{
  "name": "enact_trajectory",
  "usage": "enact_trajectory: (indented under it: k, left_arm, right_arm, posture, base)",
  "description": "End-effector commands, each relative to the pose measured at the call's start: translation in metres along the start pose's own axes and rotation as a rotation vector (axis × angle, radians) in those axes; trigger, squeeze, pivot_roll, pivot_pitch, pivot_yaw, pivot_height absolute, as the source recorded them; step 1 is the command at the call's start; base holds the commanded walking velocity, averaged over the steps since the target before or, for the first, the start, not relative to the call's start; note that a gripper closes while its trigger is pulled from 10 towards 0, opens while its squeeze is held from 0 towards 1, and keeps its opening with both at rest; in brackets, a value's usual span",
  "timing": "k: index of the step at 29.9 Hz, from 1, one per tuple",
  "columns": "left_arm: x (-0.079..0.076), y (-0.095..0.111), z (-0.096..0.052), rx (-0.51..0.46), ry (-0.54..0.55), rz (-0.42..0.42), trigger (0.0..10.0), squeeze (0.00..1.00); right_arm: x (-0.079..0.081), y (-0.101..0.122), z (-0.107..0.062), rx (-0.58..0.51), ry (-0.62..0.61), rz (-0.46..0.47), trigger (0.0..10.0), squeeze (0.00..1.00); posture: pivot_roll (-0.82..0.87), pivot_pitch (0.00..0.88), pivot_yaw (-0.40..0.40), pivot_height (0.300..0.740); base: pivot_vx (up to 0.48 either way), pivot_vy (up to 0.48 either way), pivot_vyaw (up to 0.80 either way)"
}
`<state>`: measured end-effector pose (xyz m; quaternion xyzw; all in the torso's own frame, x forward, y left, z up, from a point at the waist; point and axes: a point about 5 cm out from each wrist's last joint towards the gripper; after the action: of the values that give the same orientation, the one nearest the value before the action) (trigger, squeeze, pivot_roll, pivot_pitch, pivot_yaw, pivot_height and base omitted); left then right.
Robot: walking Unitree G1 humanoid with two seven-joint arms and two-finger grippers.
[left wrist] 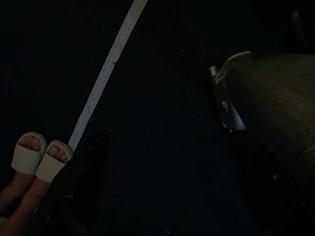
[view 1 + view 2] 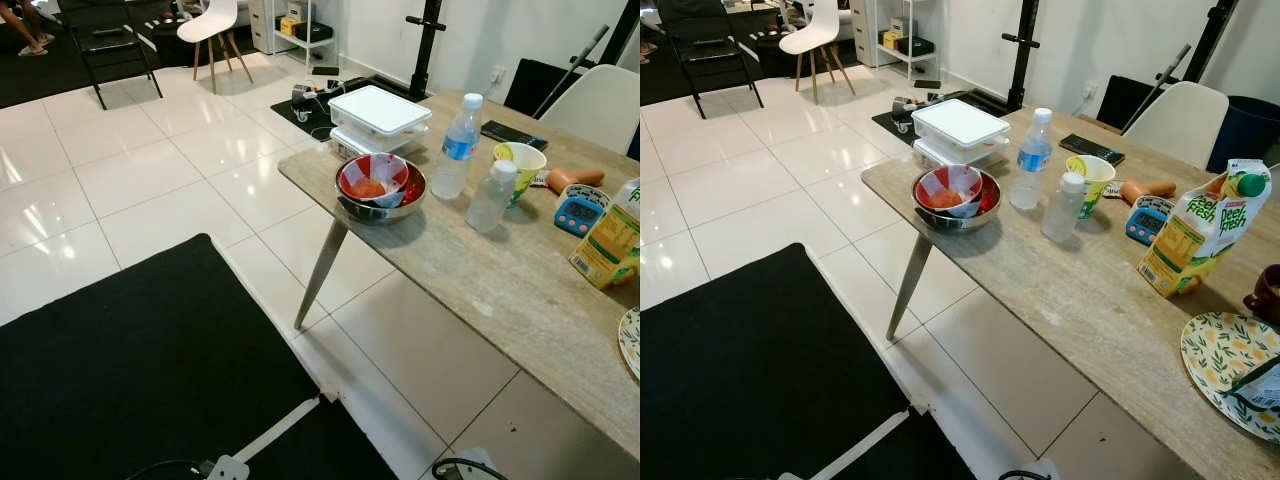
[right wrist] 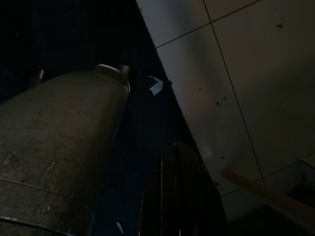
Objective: Restocking fridge
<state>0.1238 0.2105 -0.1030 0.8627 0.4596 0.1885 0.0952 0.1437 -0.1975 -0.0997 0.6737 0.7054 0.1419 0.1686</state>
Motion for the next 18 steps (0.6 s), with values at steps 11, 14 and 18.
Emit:
enact_trajectory:
  k: [11, 14, 18]
  left_arm:
    - [-0.0094, -0.0065, -0.0005, 0.027, -0.023, -0.001, 10.0, 0.00]
    - [-0.0100, -0.0064, -0.0005, 0.027, -0.023, -0.003, 10.0, 0.00]
    - [-0.0108, -0.0078, -0.0008, 0.029, -0.026, -0.002, 10.0, 0.00]
  right_arm:
    - [0.0001, -0.0144, -0.0014, 0.058, 0.006, -0.013, 10.0, 0.00]
    - [-0.0009, -0.0148, -0.0016, 0.060, 0.005, -0.016, 10.0, 0.00]
    - [-0.0049, -0.0115, -0.0017, 0.047, -0.006, -0.012, 10.0, 0.00]
  posture:
    - [0.01, 0.085, -0.021, 0.740]
    - [0.01, 0.085, -0.020, 0.740]
    - [0.00, 0.084, -0.014, 0.740]
  base:
    - [0.000, 0.000, 0.00]
    - [0.000, 0.000, 0.00]
    - [0.000, 0.000, 0.00]
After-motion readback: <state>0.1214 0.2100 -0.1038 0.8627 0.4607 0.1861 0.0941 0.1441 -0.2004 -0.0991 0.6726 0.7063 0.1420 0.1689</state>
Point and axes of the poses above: a point about 5 cm out from each wrist's last joint towards the gripper, its own z axis pointing out of the wrist towards the gripper, its own y axis along the axis of the wrist's last joint, x = y × z, and after that the axes turned 13 degrees about z, right-handed
